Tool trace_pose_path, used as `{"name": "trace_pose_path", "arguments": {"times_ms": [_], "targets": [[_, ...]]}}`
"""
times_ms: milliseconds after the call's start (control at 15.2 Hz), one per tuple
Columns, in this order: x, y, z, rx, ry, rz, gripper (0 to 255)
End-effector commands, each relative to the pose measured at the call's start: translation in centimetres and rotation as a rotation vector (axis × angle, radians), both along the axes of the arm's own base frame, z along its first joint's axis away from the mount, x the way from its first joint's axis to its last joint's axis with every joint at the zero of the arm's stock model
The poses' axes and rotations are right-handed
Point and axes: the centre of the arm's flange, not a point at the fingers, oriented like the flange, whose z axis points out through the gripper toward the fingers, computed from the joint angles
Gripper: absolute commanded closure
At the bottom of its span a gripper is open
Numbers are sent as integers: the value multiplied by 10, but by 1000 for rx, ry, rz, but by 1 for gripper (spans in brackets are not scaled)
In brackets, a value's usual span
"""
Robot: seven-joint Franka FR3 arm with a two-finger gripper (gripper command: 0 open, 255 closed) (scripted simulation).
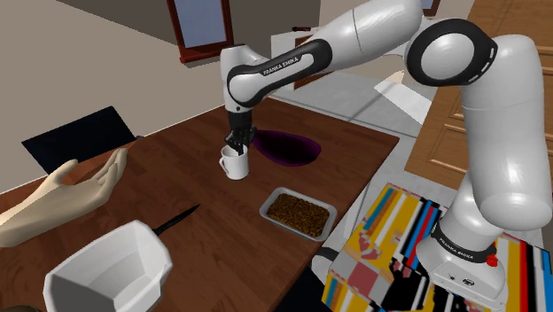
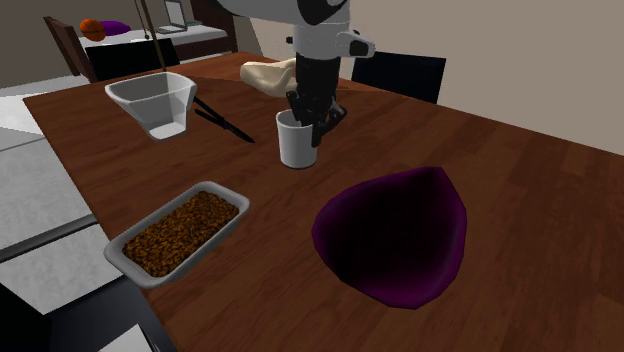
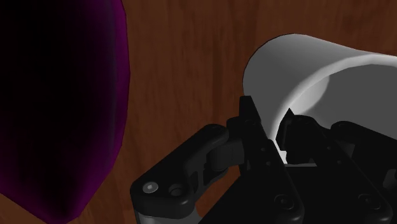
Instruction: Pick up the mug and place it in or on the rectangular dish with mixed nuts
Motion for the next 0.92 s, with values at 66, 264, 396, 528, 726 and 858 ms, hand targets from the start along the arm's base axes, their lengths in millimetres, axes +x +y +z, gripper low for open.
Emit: {"name": "trace_pose_path", "arguments": {"times_ms": [66, 264, 396, 528, 726, 858], "targets": [[1, -1, 17, 0, 0, 0, 255], [1, -1, 33, 0, 0, 0, 255], [1, -1, 44, 0, 0, 0, 255], [1, -1, 54, 0, 0, 0, 255], [1, -1, 70, 0, 0, 0, 255], [1, -1, 81, 0, 0, 0, 255]]}}
